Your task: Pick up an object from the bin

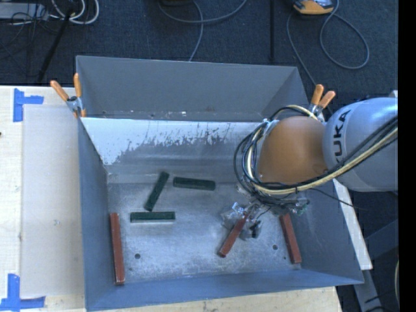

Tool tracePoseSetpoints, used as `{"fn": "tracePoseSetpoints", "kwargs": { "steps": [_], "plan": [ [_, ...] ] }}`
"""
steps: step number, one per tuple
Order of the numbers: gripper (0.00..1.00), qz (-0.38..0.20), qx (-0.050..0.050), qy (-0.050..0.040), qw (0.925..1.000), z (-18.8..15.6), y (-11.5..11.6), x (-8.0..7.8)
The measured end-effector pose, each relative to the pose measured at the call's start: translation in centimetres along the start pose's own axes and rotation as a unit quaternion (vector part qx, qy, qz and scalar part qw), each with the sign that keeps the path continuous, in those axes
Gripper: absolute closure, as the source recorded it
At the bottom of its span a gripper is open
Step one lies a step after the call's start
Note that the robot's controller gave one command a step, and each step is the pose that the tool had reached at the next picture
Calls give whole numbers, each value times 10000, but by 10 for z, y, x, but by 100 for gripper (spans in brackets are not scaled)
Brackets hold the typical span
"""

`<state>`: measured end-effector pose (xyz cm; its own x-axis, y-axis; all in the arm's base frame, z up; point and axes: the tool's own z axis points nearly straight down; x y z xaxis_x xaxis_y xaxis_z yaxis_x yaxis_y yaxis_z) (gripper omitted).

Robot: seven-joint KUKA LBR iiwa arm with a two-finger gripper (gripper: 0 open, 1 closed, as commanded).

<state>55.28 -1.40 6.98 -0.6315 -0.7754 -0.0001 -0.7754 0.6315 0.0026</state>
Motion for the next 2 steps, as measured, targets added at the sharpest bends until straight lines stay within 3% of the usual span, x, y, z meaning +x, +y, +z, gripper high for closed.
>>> {"fn": "tracePoseSetpoints", "kwargs": {
  "steps": [1, 2],
  "plan": [
    [100, -621, -2, 6, 9981, 1, 13, 2],
    [100, -735, 47, -29, 9973, -165, 0, -12]
  ]
}}
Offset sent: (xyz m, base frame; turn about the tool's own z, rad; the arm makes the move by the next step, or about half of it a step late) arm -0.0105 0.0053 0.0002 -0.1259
